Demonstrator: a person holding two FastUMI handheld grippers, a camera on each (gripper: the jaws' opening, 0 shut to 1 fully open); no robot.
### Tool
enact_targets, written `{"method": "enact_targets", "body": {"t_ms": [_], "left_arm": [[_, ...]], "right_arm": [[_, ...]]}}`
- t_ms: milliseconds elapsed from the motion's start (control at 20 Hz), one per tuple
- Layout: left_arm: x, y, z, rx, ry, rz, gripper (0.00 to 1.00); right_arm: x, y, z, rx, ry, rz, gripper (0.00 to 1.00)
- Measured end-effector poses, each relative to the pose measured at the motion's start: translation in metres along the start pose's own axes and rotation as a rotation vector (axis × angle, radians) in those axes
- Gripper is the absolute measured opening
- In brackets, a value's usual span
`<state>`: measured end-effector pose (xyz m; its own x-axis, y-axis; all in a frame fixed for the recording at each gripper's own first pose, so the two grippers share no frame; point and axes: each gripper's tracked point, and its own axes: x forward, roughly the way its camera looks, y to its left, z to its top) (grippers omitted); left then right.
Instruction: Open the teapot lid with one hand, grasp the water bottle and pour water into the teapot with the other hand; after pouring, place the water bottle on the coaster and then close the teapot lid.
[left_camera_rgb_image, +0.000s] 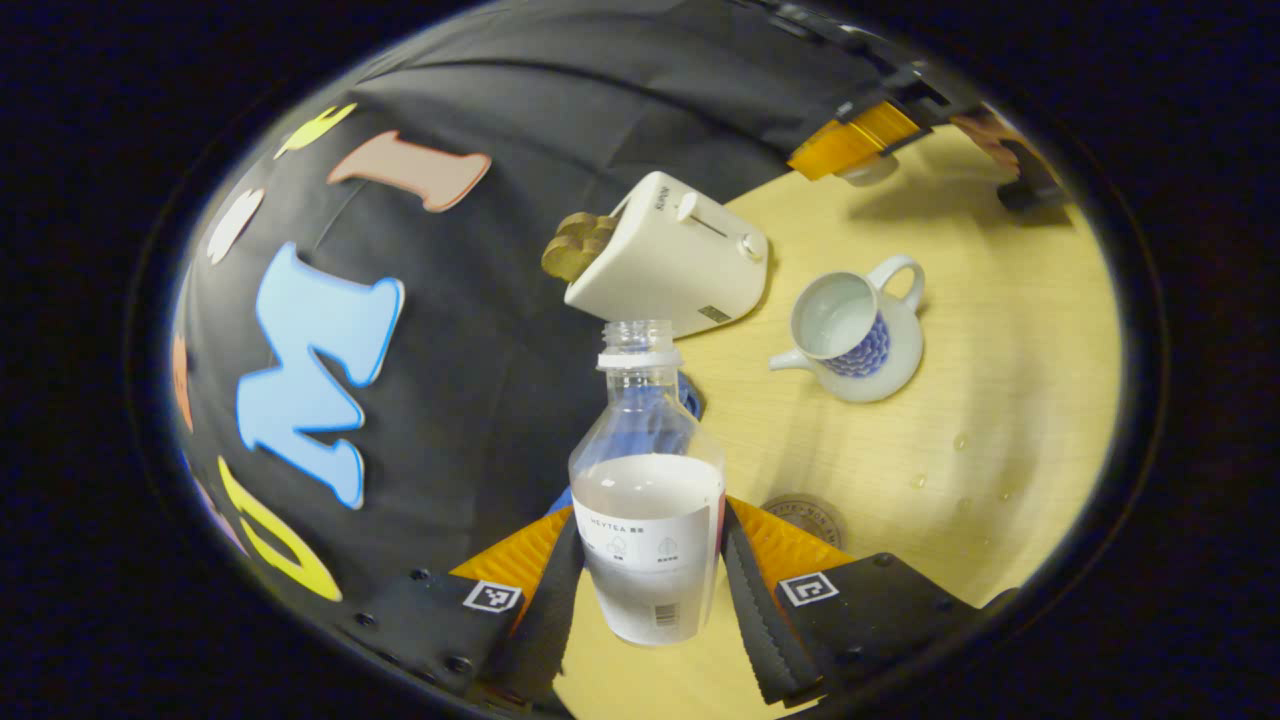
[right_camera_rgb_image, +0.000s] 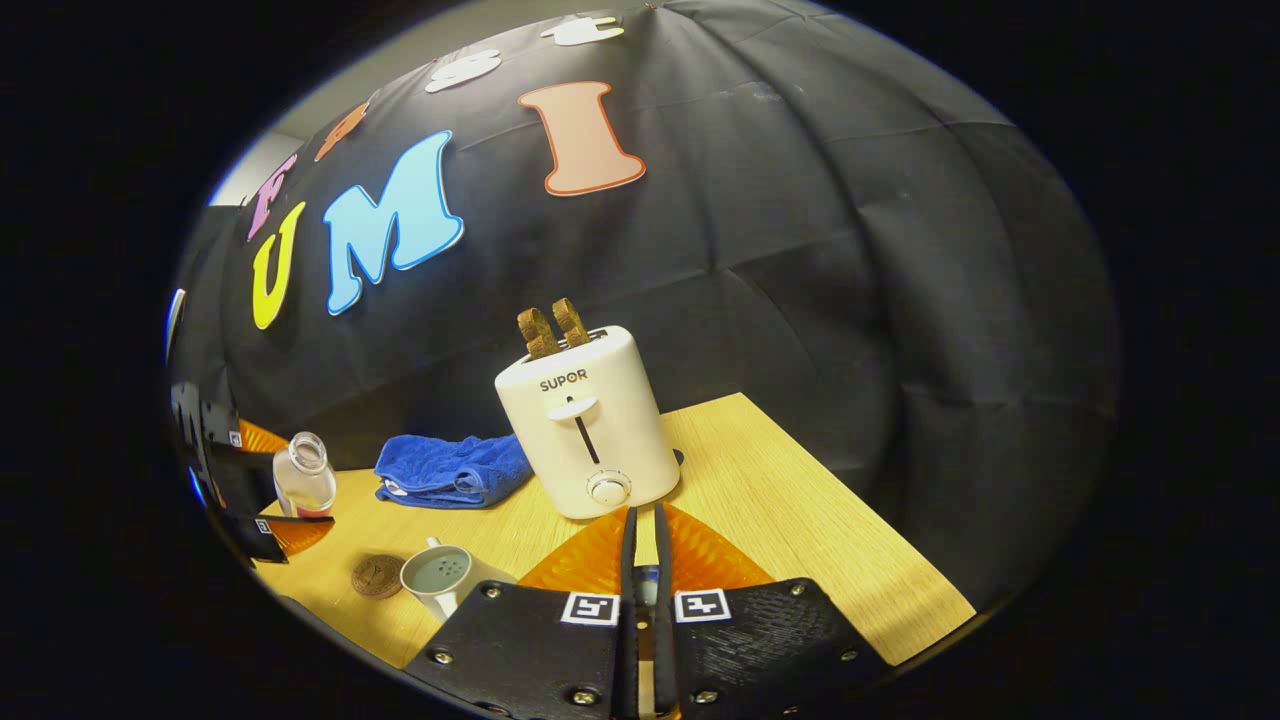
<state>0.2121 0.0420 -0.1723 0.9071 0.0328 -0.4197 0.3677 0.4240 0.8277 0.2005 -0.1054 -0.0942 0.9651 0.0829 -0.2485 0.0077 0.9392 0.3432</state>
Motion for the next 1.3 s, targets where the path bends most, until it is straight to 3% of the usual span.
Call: {"method": "enact_targets", "body": {"t_ms": [250,400,600,850,1300], "left_arm": [[0.018,-0.024,0.006,-0.374,-0.1,0.021,0.86],[0.021,-0.023,0.015,-0.582,-0.166,0.073,0.85],[0.025,-0.021,0.027,-0.78,-0.252,0.105,0.85],[0.023,-0.02,0.028,-0.863,-0.282,0.128,0.85],[0.028,-0.023,0.025,-0.885,-0.272,0.12,0.87]], "right_arm": [[0.002,0.006,-0.003,-0.037,0.007,0.015,0.06],[0.002,0.009,-0.005,-0.046,0.012,0.032,0.06],[-0.001,0.017,-0.001,-0.04,0.005,0.061,0.06],[-0.002,0.019,0.004,-0.053,-0.009,0.067,0.06],[-0.001,0.021,0.005,-0.045,-0.014,0.069,0.06]]}}
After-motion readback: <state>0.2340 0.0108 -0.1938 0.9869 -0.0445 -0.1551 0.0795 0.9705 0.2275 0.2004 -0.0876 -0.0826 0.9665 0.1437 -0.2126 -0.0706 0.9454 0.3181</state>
